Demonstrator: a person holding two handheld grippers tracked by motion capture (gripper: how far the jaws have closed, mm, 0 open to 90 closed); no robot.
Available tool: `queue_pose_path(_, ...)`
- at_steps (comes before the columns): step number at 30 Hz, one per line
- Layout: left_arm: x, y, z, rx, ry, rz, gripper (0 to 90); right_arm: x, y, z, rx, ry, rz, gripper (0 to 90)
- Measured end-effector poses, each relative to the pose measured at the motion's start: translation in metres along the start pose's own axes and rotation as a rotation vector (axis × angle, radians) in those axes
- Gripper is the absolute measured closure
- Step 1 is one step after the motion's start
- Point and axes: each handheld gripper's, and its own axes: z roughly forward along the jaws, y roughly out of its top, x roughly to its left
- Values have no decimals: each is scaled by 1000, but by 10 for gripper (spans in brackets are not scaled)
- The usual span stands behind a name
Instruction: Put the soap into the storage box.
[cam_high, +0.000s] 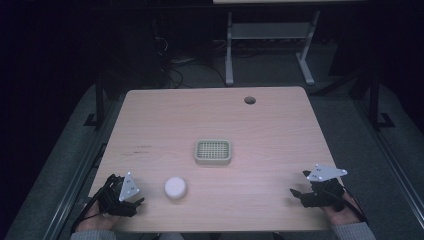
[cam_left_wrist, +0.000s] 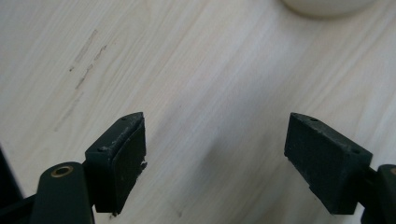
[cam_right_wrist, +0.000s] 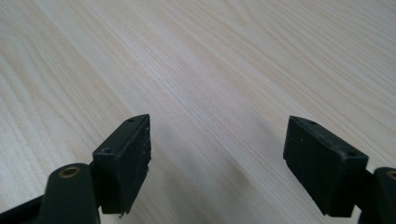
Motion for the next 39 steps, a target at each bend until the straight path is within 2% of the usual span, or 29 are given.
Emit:
queue_pose_path(1,0,0,0,6,-10,-6,205,2,1,0,-2,7,22,227)
queue_pose_path(3,2,0,-2,14,-34,1,214,3,0,0,-1,6,6,227)
queue_pose_path(4,3,0,-3,21,-47,5,224,4,0,0,-4,8,14,227)
queue_pose_path(6,7,2,-5,38,-77,6,196,5,1,-2,-7,9,21,227)
queue_pose_path(7,8,2,-6,44,-88,12,193,4,1,-2,-11,9,9,227)
queue_pose_path(8,9,3,-7,44,-91,17,186,4,2,-1,-8,8,-2,227)
queue_pose_path(10,11,6,-9,48,-112,28,181,5,2,-1,-4,8,1,227)
queue_pose_path(13,15,11,-10,44,-120,44,182,6,3,-1,-9,11,8,227)
queue_pose_path(16,20,17,-8,61,-163,79,196,6,3,-1,-6,13,7,227)
queue_pose_path(17,21,20,-7,71,-173,87,183,7,3,-1,-14,21,34,227)
queue_pose_path(19,24,26,-7,78,-194,105,183,6,3,-1,-8,18,11,227)
queue_pose_path(25,28,47,-5,105,-240,170,183,6,2,-1,-5,26,19,227)
queue_pose_path(28,25,58,-3,99,-255,209,187,7,2,-1,-11,26,25,227)
queue_pose_path(30,24,65,-2,98,-261,231,201,4,2,-2,-13,23,4,227)
queue_pose_path(31,24,68,-1,100,-261,237,194,5,2,-2,-17,26,25,227)
queue_pose_path(34,23,77,2,113,-264,256,185,5,1,-2,-18,28,25,227)
queue_pose_path(39,21,87,7,130,-298,287,180,5,1,-2,-16,33,24,227)
